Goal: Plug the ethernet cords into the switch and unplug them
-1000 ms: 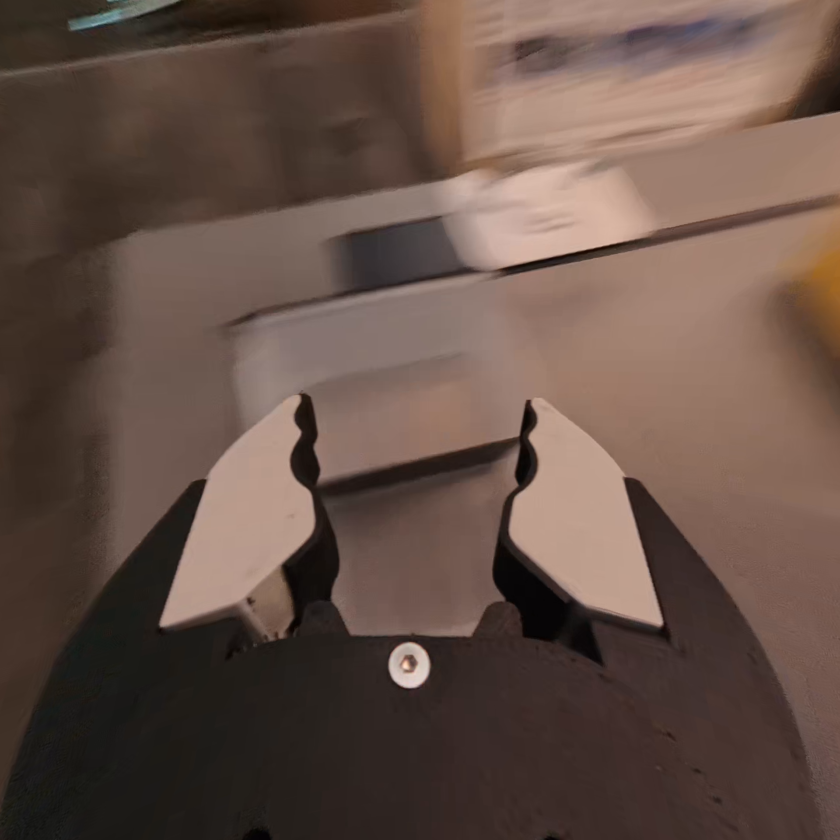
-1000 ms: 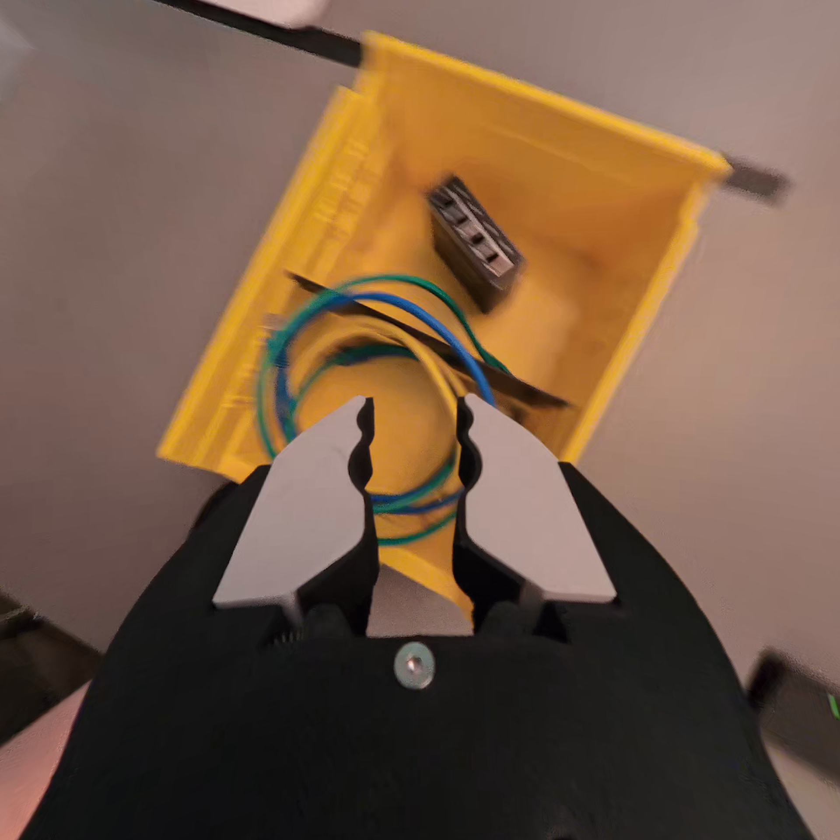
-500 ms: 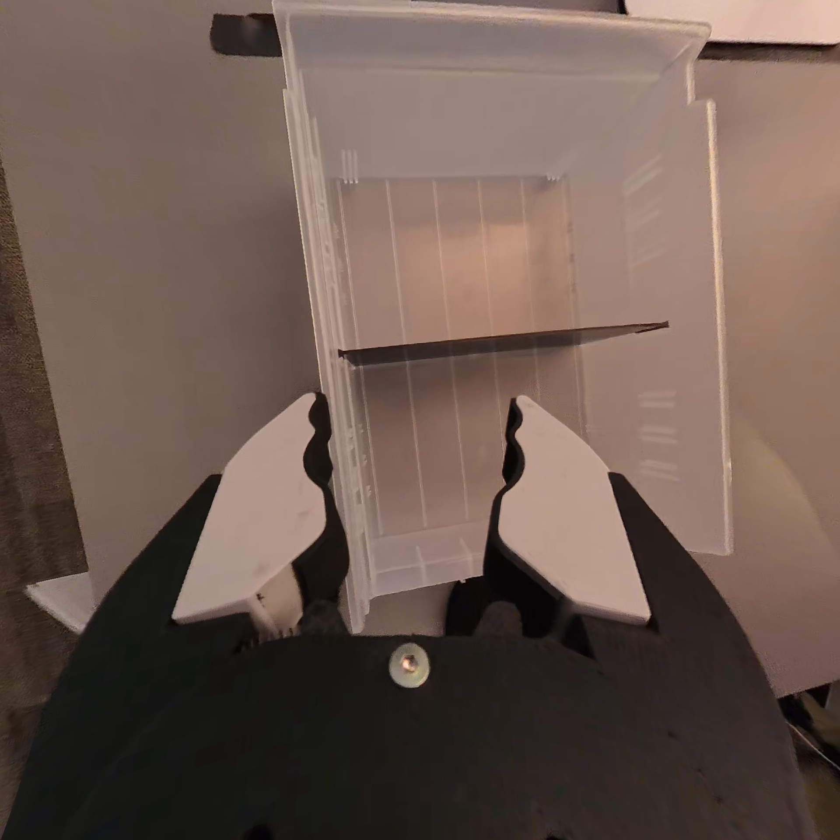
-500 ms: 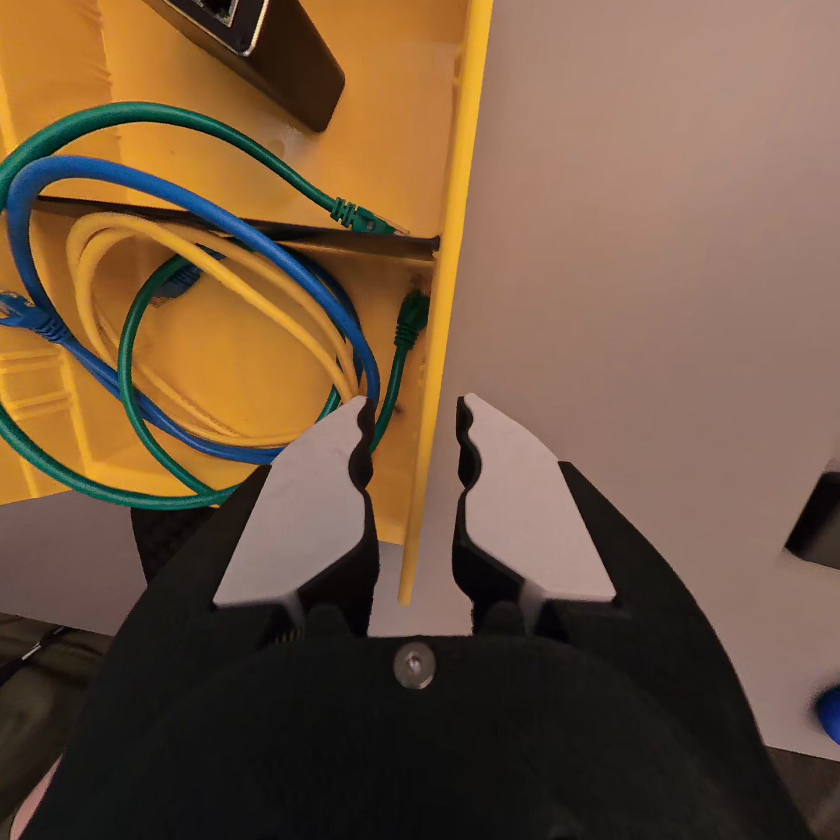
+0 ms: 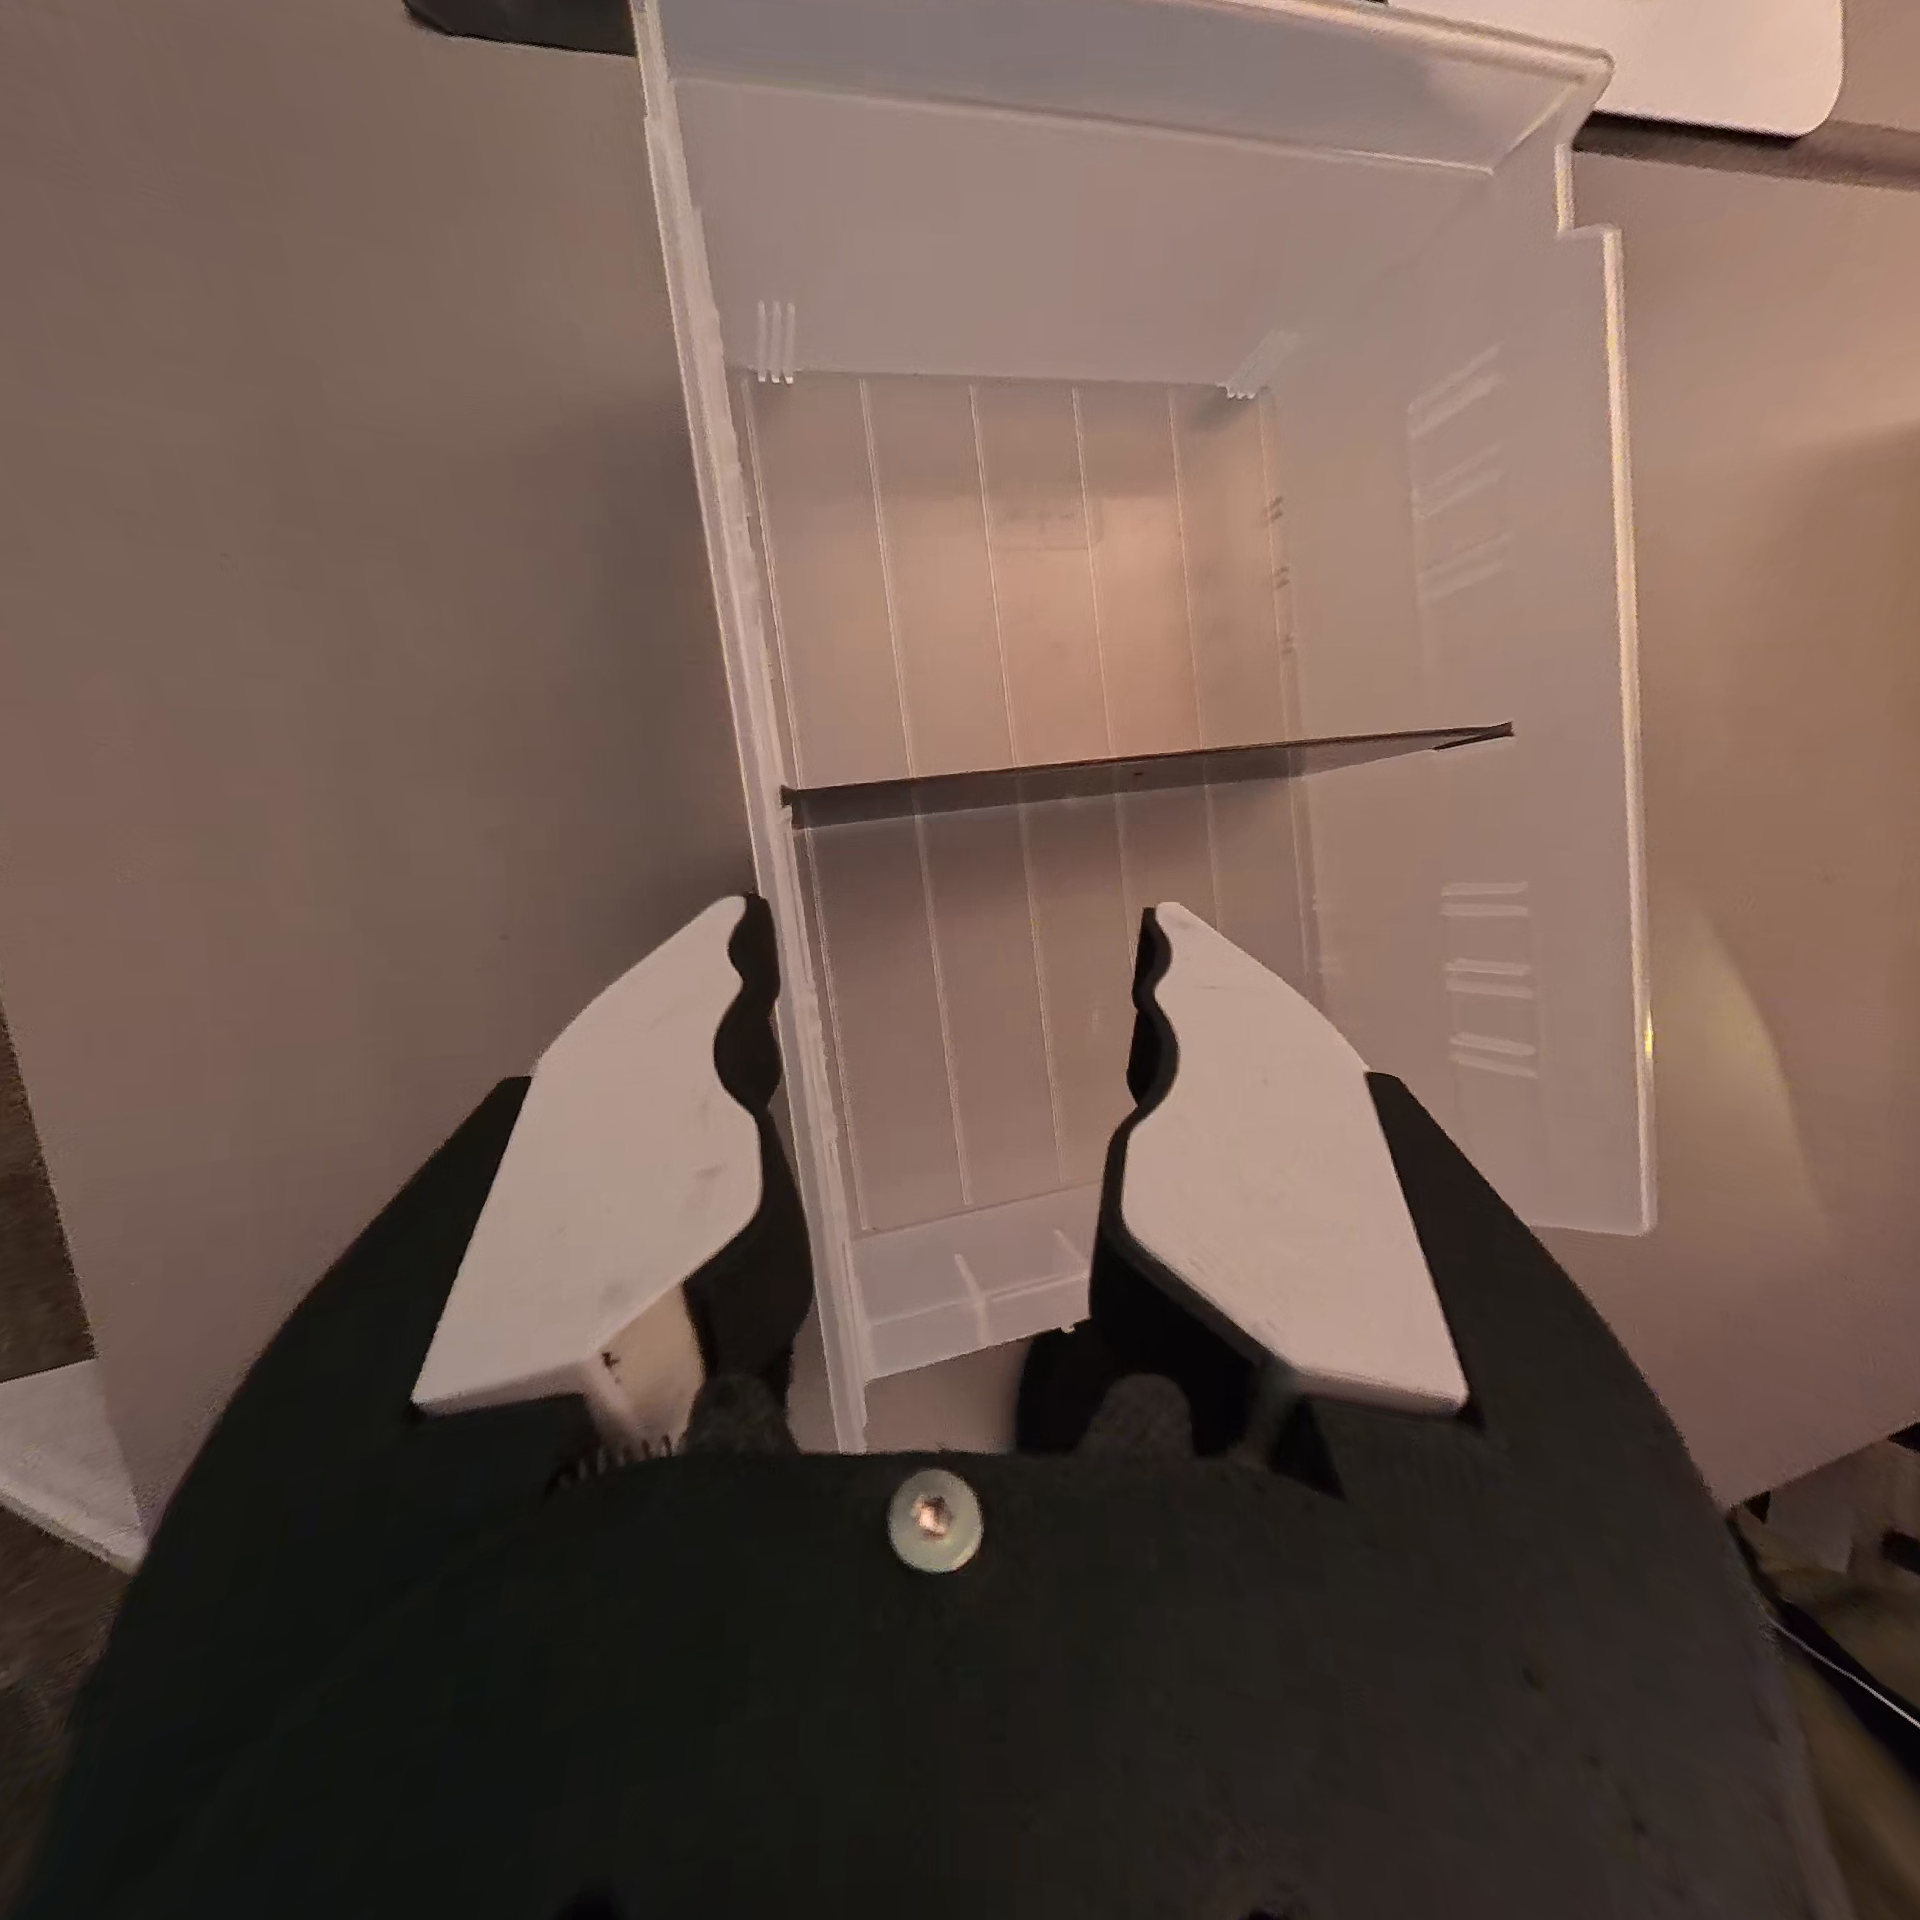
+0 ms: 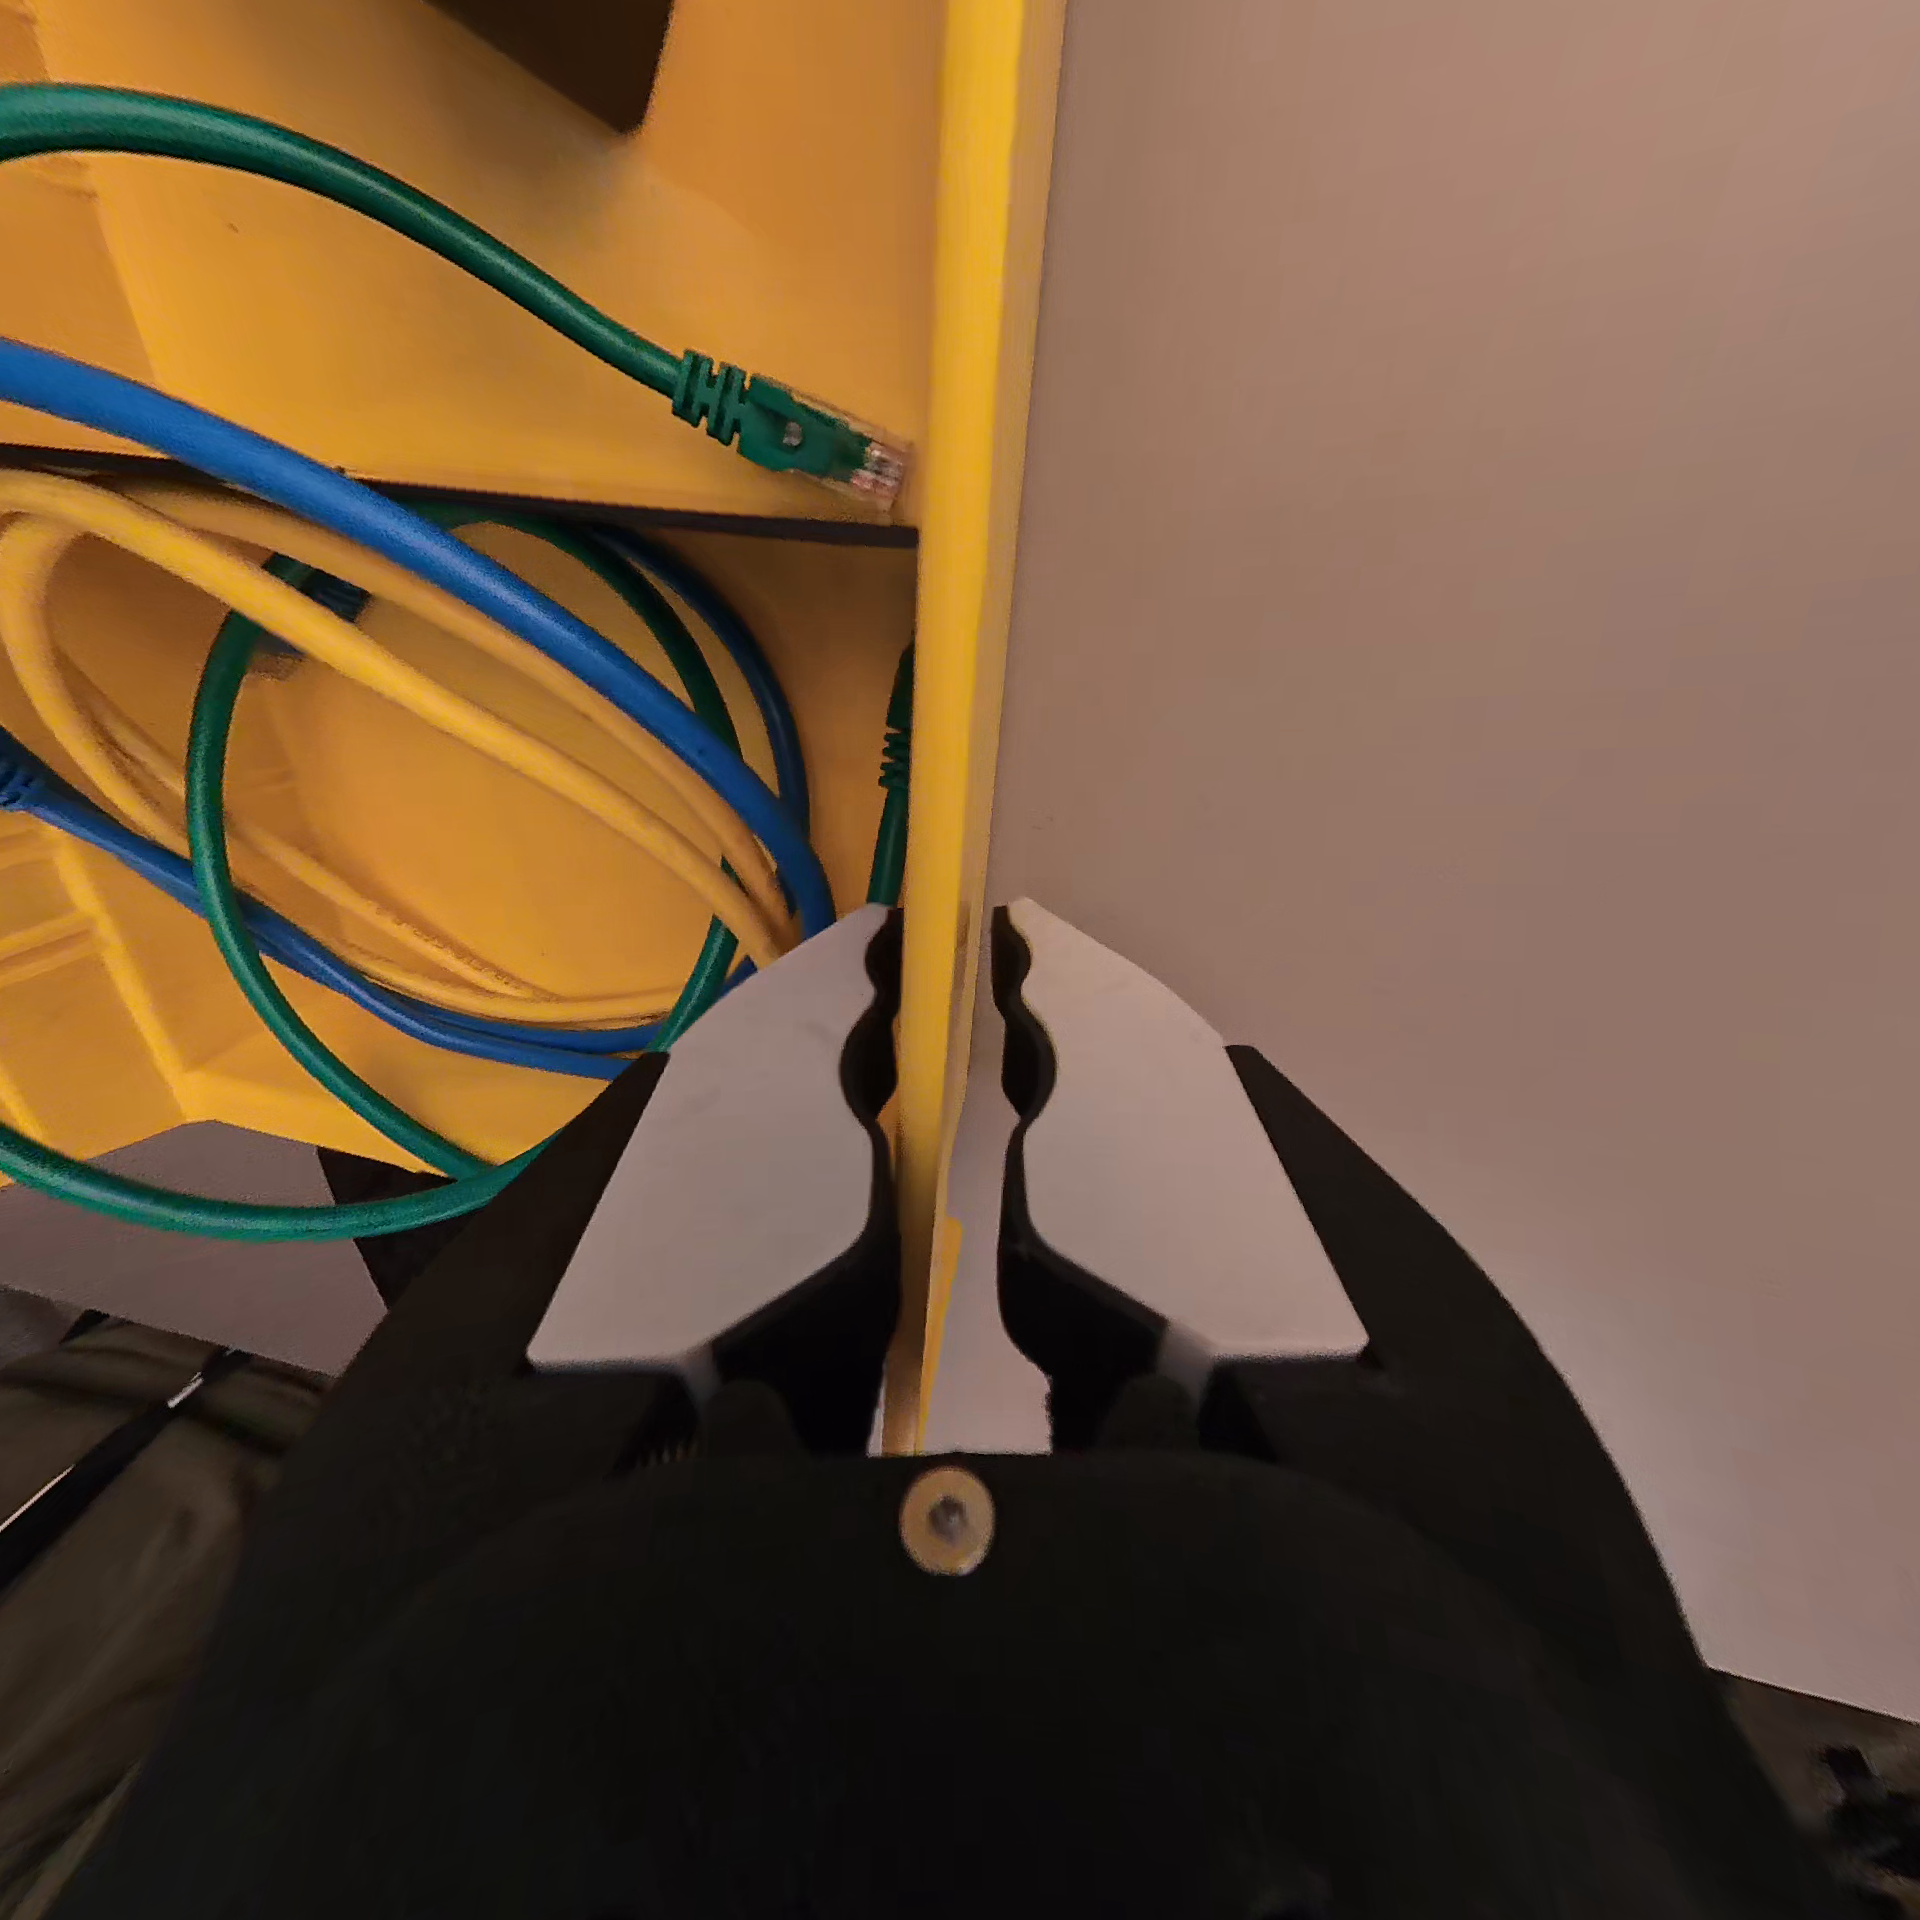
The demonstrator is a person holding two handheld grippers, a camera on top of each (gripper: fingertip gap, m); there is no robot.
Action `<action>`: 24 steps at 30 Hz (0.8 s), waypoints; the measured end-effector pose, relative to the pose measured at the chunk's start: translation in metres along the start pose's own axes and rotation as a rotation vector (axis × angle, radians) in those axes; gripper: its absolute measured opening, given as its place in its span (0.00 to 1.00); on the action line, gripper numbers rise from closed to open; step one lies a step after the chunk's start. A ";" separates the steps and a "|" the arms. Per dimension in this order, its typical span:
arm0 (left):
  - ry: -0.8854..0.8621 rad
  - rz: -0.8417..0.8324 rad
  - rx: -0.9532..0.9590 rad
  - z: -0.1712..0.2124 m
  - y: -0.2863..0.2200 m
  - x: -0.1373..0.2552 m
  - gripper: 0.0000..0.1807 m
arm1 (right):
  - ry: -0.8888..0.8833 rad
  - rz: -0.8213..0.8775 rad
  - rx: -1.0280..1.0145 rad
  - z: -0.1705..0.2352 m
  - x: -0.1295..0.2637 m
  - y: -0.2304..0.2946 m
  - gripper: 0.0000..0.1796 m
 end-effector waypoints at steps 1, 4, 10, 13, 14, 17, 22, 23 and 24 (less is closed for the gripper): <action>-0.001 0.005 0.010 0.000 0.001 0.002 0.34 | 0.010 0.000 -0.002 0.000 -0.002 0.000 0.08; -0.022 -0.049 0.046 0.000 0.009 0.010 0.33 | 0.015 -0.010 0.000 -0.001 -0.003 0.001 0.07; 0.084 -0.081 0.153 0.020 0.032 -0.004 0.33 | 0.024 -0.001 0.000 -0.001 -0.004 0.002 0.06; 0.162 -0.039 0.184 0.030 0.031 -0.014 0.16 | 0.027 0.018 0.010 -0.001 -0.004 0.001 0.05; 0.193 -0.026 0.187 0.033 0.030 -0.017 0.10 | 0.030 0.030 0.016 -0.001 -0.004 0.001 0.04; 0.252 -0.024 0.157 0.035 0.024 -0.022 0.03 | 0.043 0.064 0.049 -0.001 -0.005 0.003 0.03; 0.416 -0.001 -0.047 0.031 -0.019 -0.034 0.03 | 0.104 0.046 0.117 -0.001 -0.011 0.033 0.04; 0.443 0.004 -0.088 0.028 -0.032 -0.039 0.03 | 0.124 0.049 0.136 -0.002 -0.014 0.043 0.04; 0.468 -0.004 -0.133 0.024 -0.043 -0.044 0.04 | 0.143 0.056 0.143 -0.003 -0.016 0.053 0.04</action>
Point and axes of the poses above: each gripper's, where its closed fingertips meet, x back along the fingers, z out of its underside, y = z × x across the jaws, the point moved 4 cm from there along x, back along the fingers, and after that the axes turned 8 degrees about -x, right-handed, at the moved point
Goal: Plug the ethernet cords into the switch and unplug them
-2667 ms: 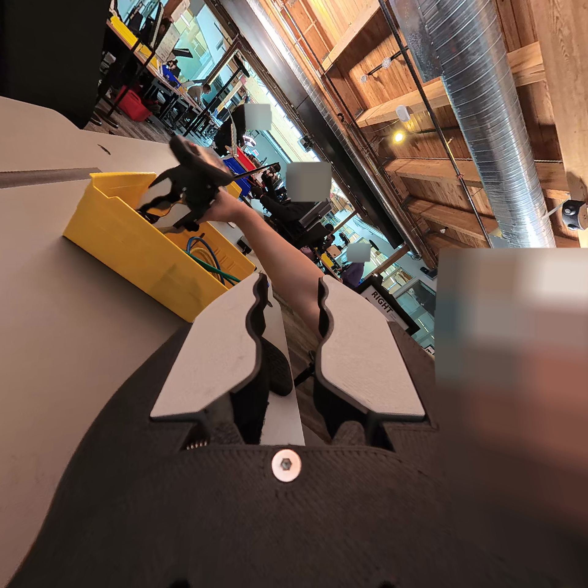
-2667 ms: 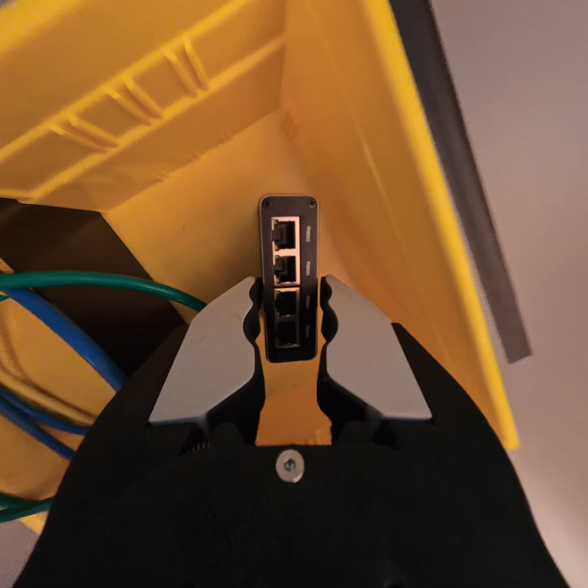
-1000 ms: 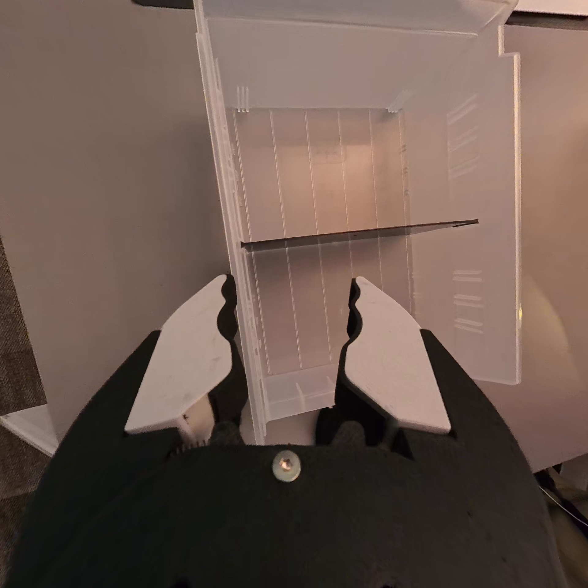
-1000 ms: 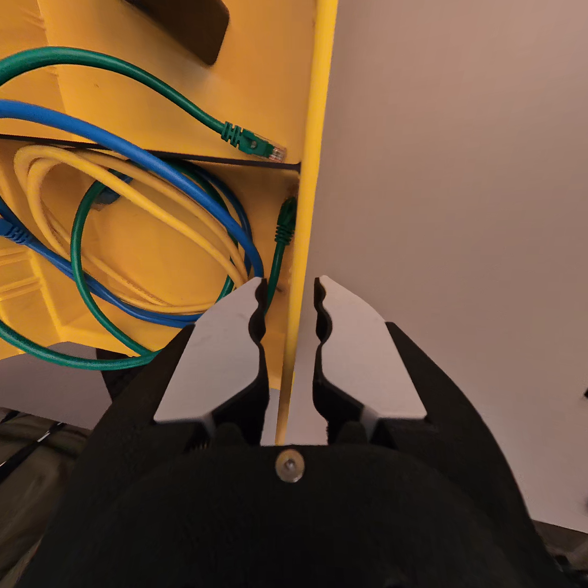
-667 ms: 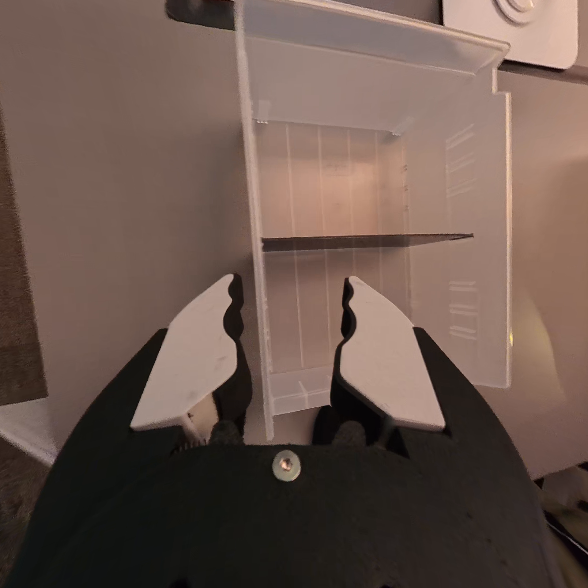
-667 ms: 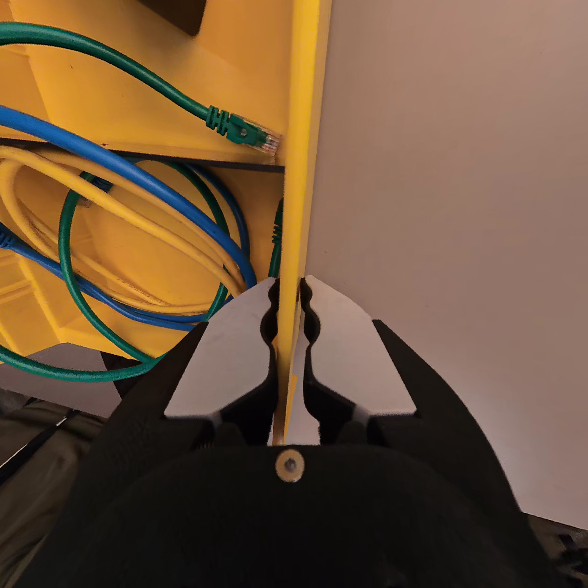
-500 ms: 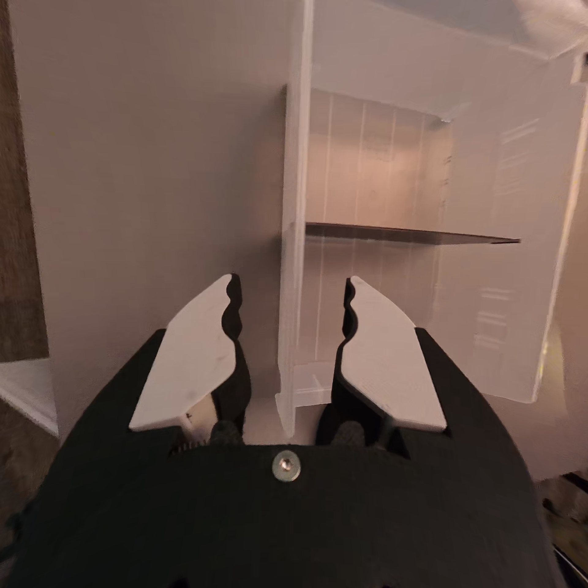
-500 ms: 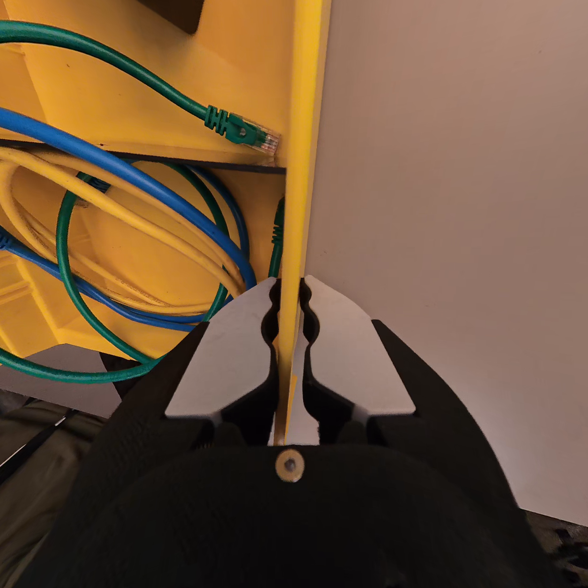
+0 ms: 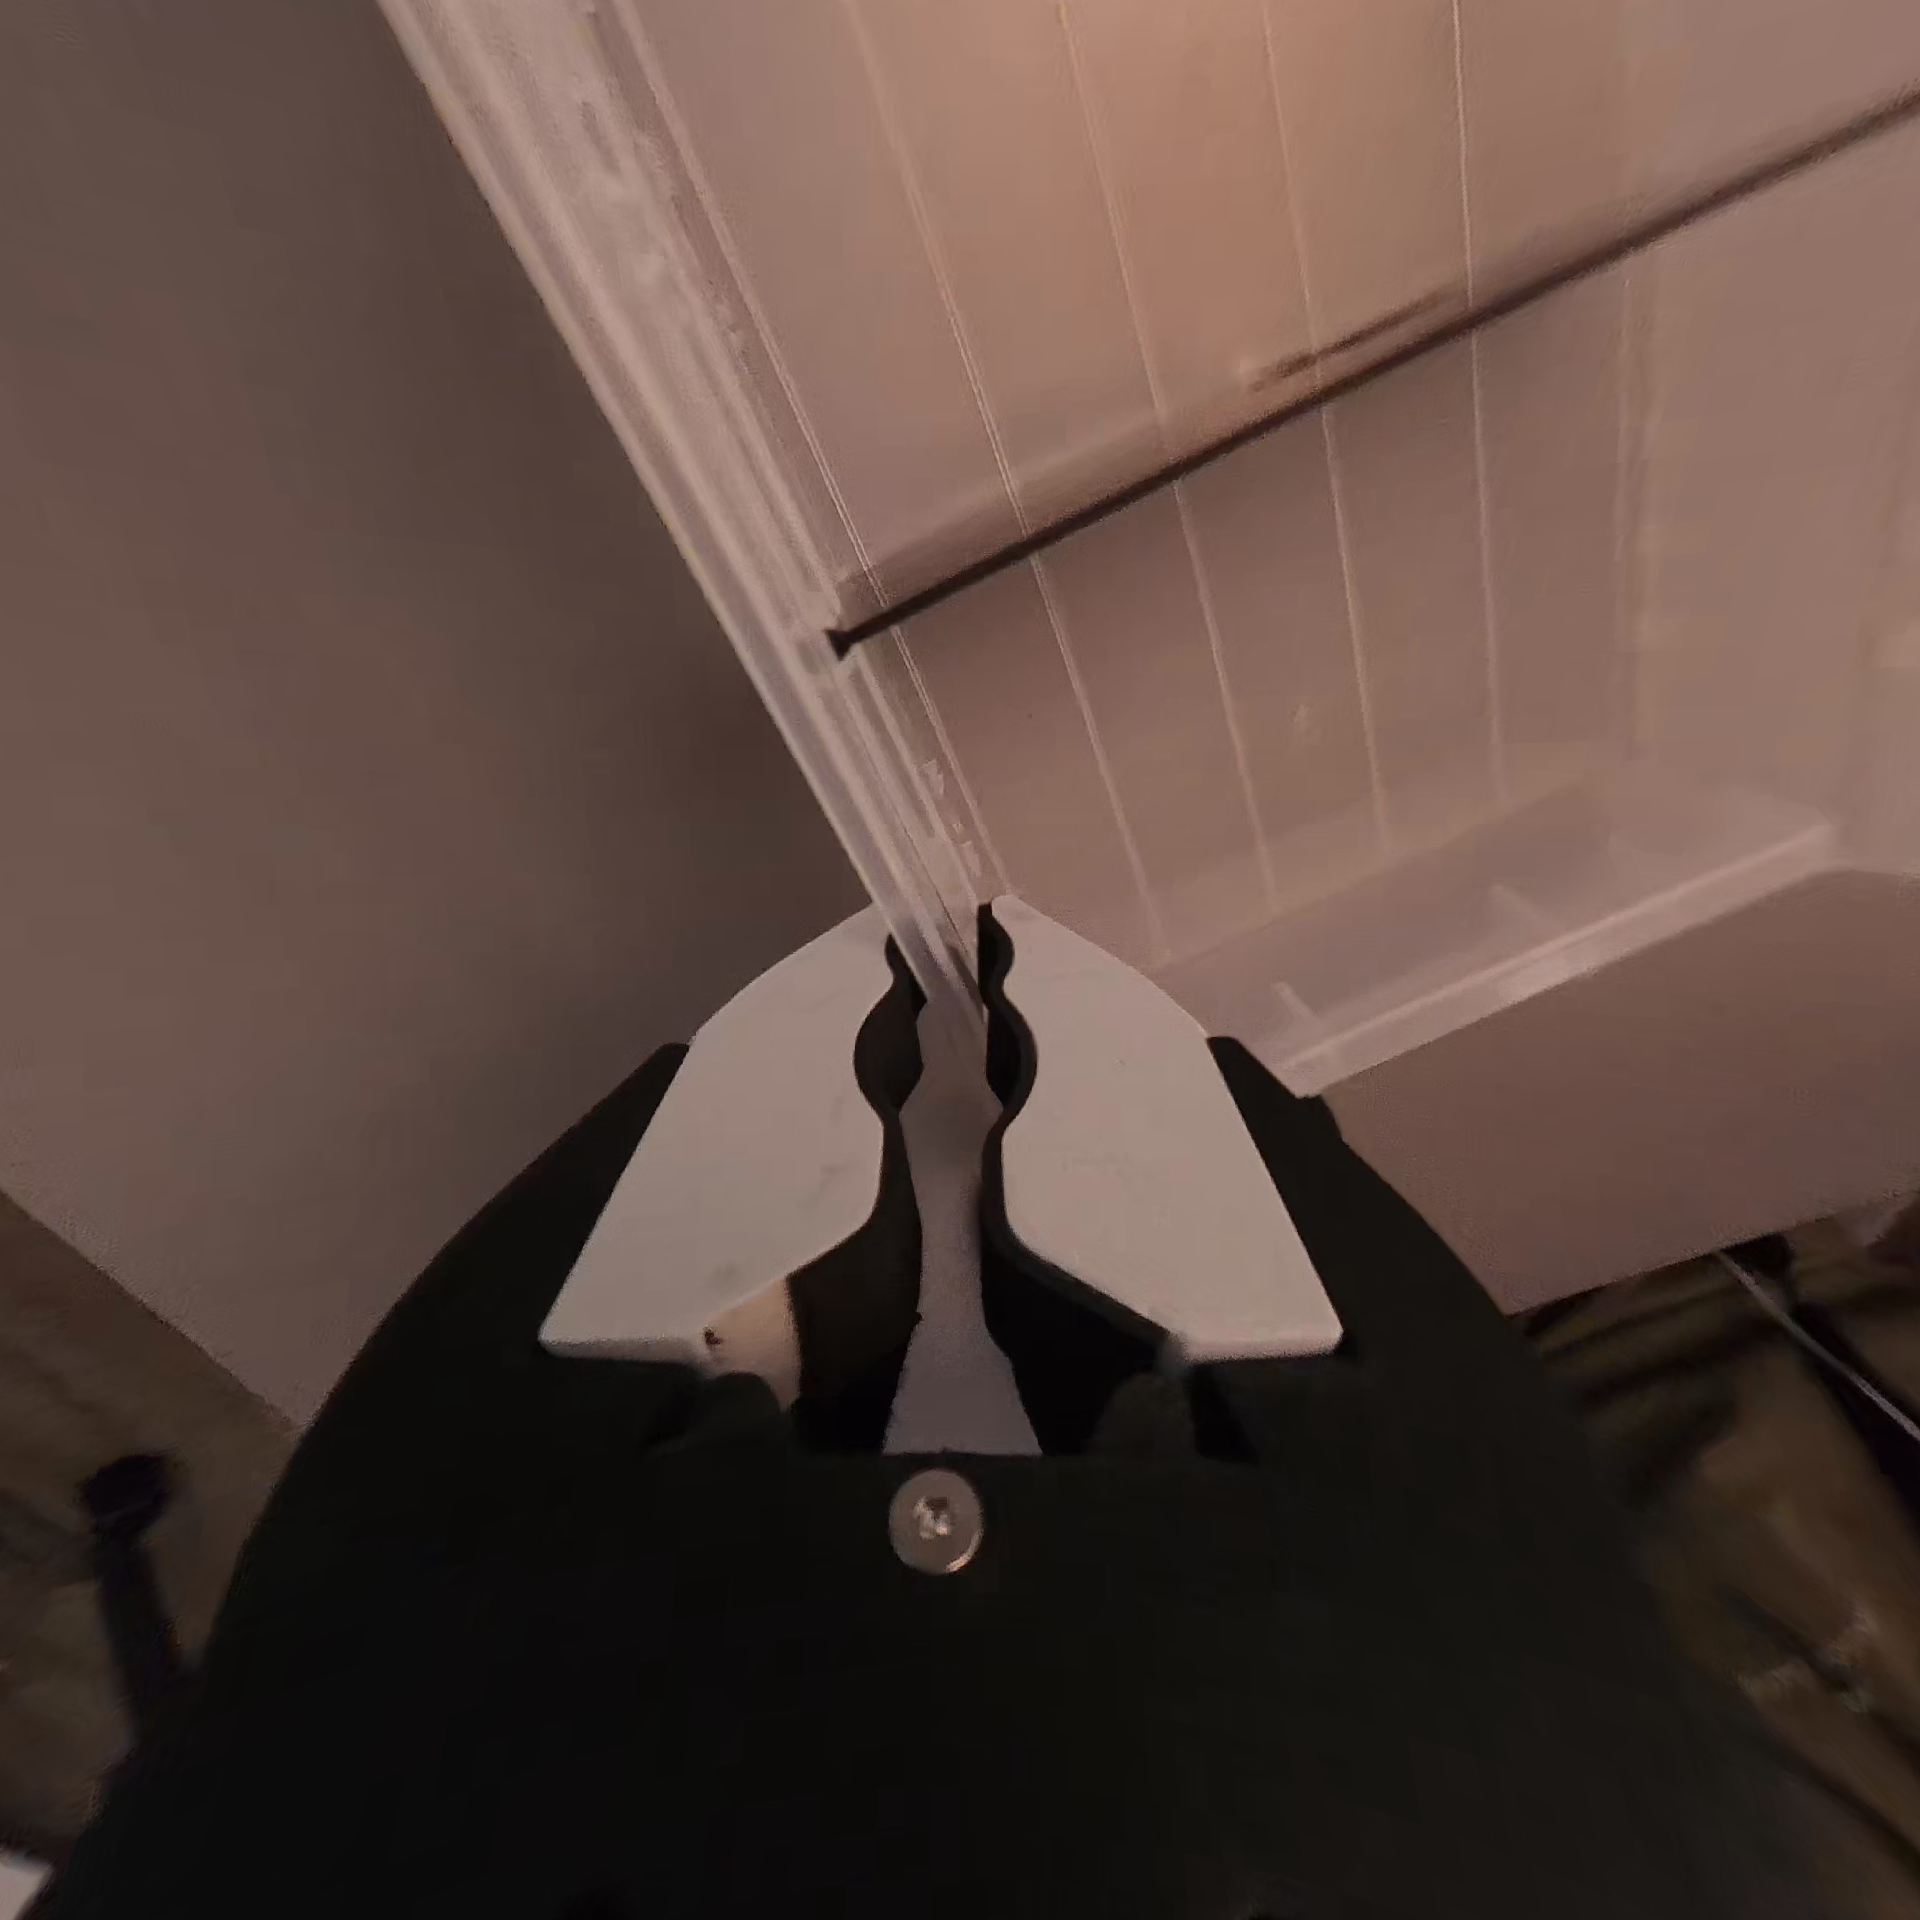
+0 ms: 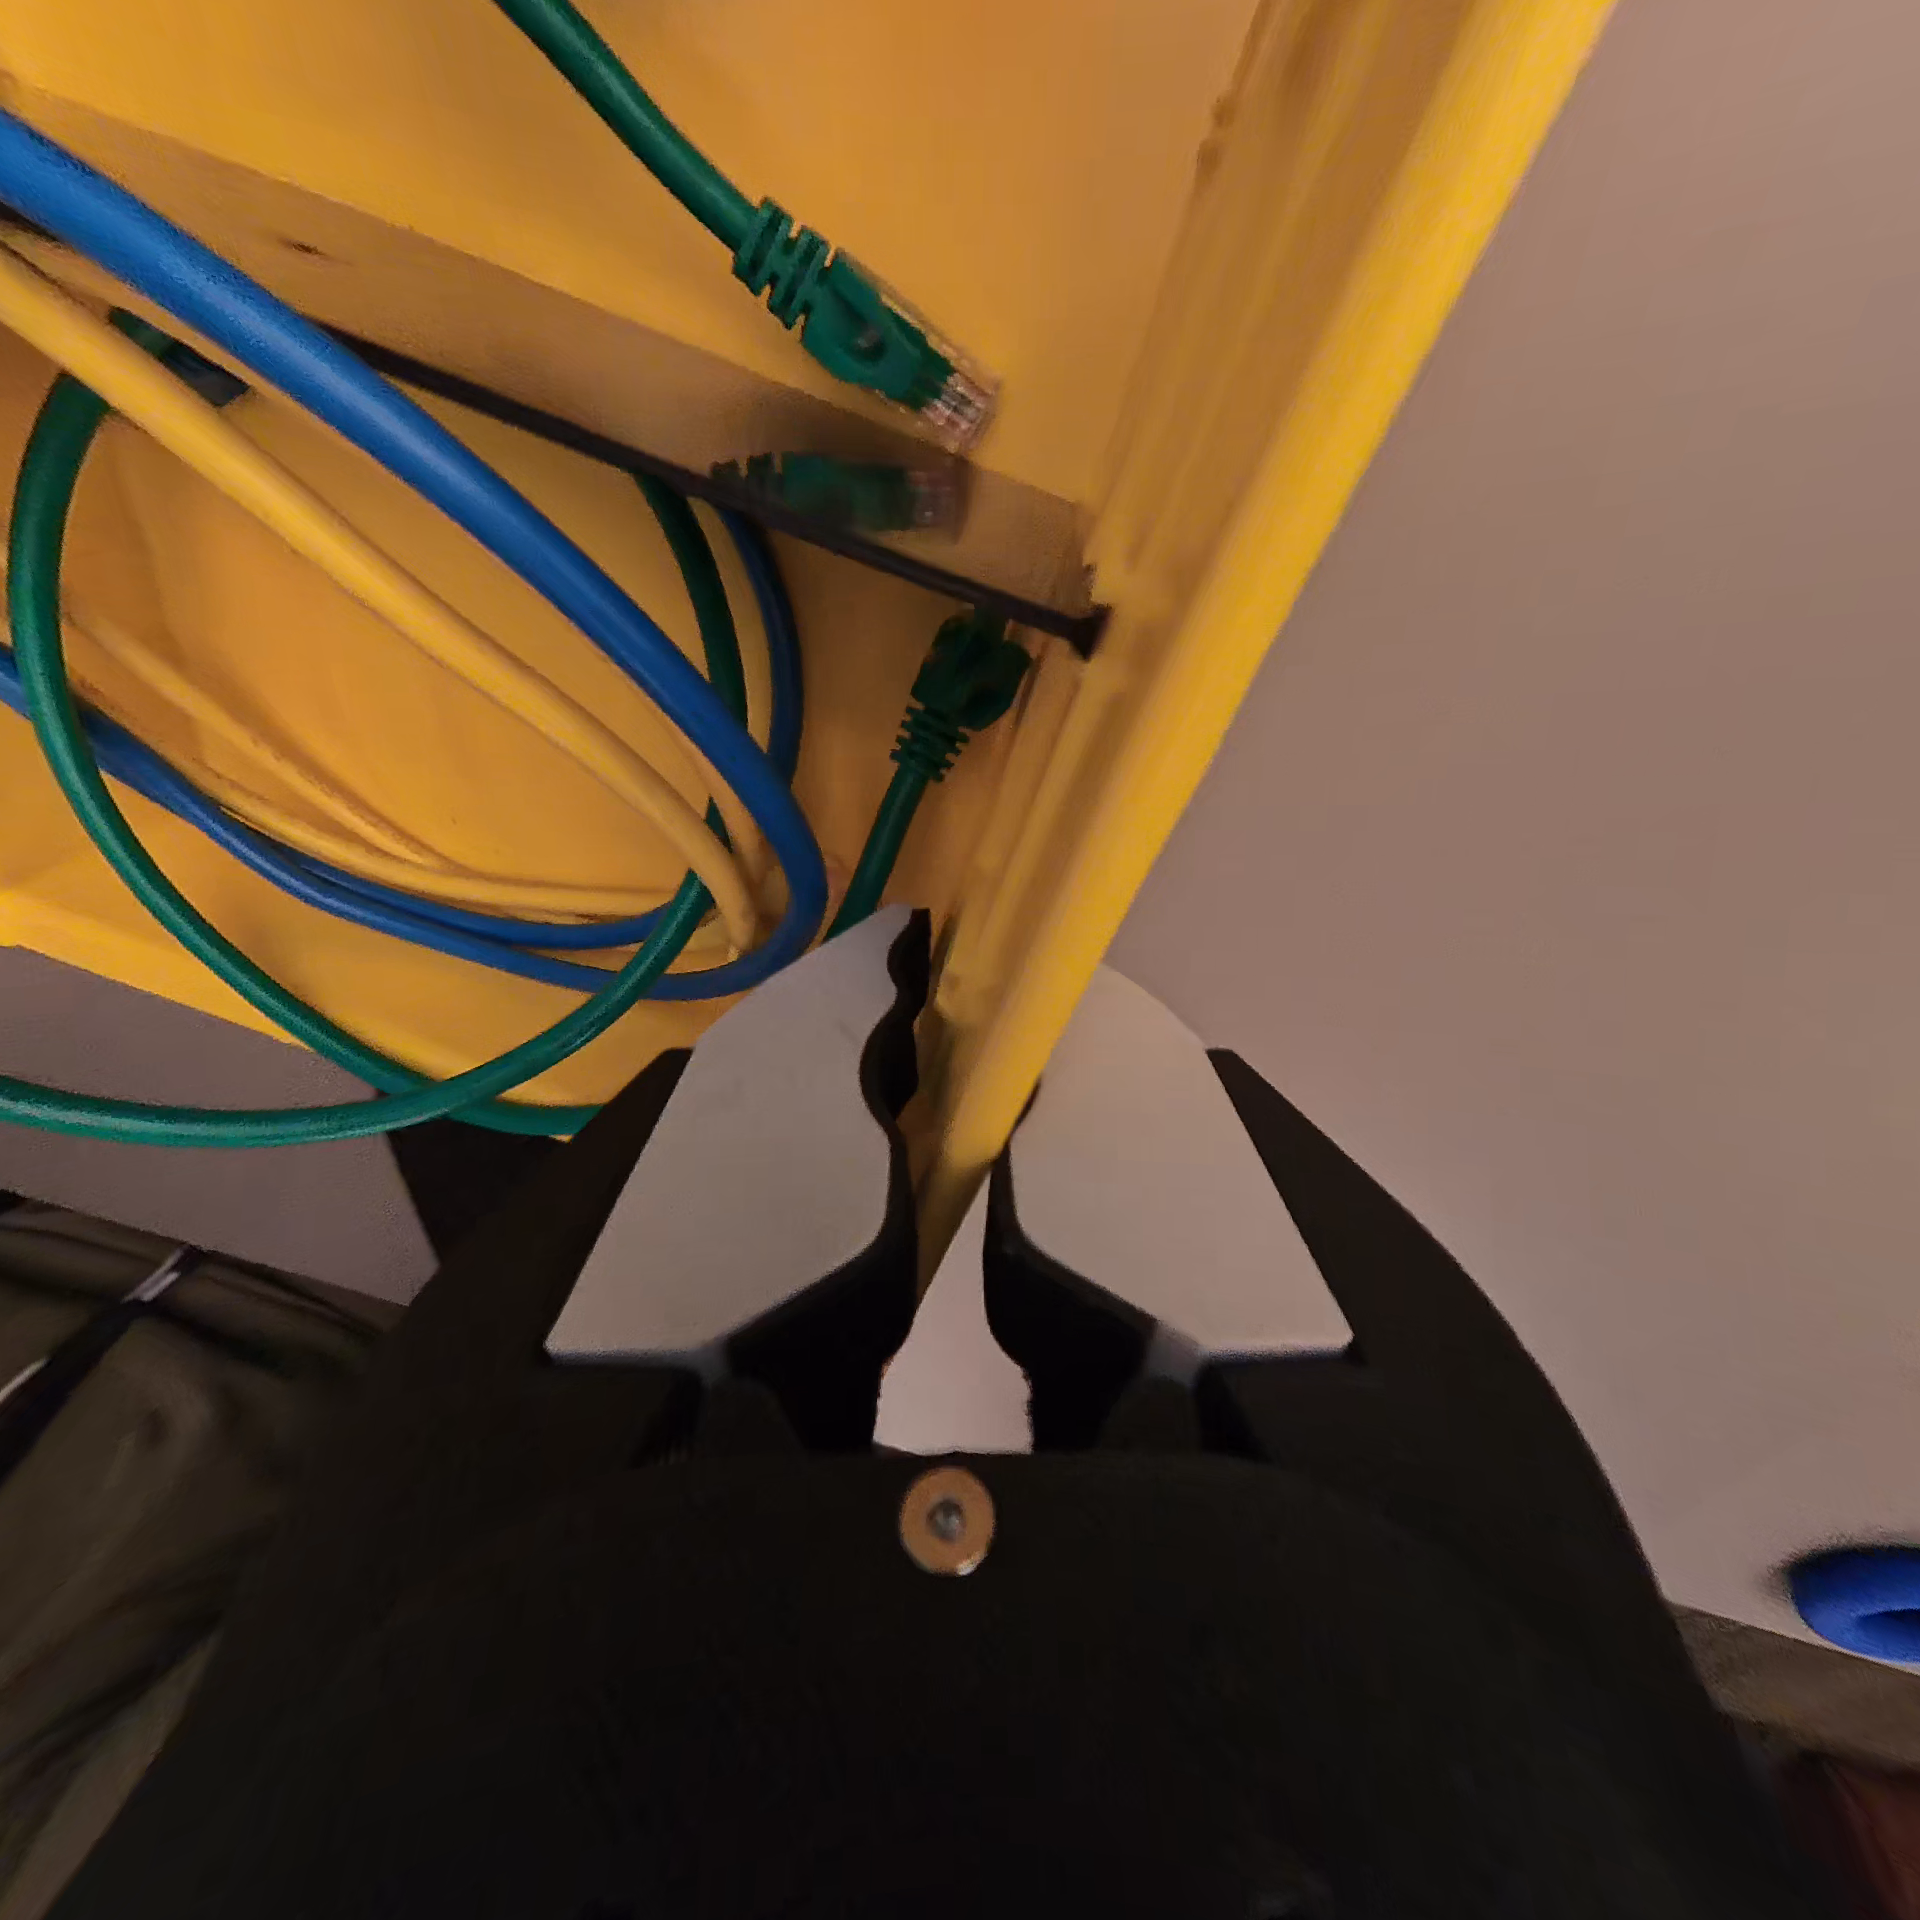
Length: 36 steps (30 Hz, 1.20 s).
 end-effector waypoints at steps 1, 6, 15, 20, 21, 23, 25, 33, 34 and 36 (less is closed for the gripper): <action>0.021 -0.023 -0.040 -0.007 -0.010 -0.002 0.05 | 0.010 -0.001 0.003 -0.004 -0.002 0.011 0.04; 0.067 -0.078 -0.106 -0.032 -0.051 -0.011 0.07 | 0.035 0.001 0.096 -0.018 -0.011 0.065 0.05; 0.010 -0.054 -0.209 -0.037 -0.066 -0.004 0.08 | 0.074 -0.022 0.216 -0.011 -0.012 0.131 0.07; -0.249 -0.035 -0.217 -0.039 -0.064 0.040 0.18 | -0.273 0.072 0.139 -0.014 0.056 0.145 0.10; -0.303 -0.024 -0.220 -0.040 -0.067 0.048 0.18 | -0.377 0.060 0.156 -0.016 0.074 0.161 0.11; -0.398 0.009 -0.253 -0.044 -0.075 0.062 0.19 | -0.541 -0.038 0.283 -0.020 0.104 0.215 0.13; -0.468 0.064 -0.306 -0.047 -0.087 0.071 0.20 | -0.607 -0.133 0.446 -0.022 0.115 0.279 0.16; -0.498 0.161 -0.349 -0.049 -0.104 0.076 0.25 | -0.185 -0.066 0.500 -0.054 0.021 0.410 0.18; -0.509 0.175 -0.352 -0.049 -0.105 0.078 0.25 | -0.172 -0.068 0.479 -0.059 0.014 0.415 0.18; -0.535 0.181 -0.351 -0.049 -0.105 0.081 0.25 | -0.137 -0.053 0.409 -0.068 0.003 0.417 0.19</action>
Point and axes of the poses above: each gripper's, where its closed fingertips meet, x back along the fingers, z out of its underside, y = z × x across the jaws, the point moved 4 cm from there along x, back along the fingers, and after that the axes turned 8 degrees about -x, right-handed, at the moved point
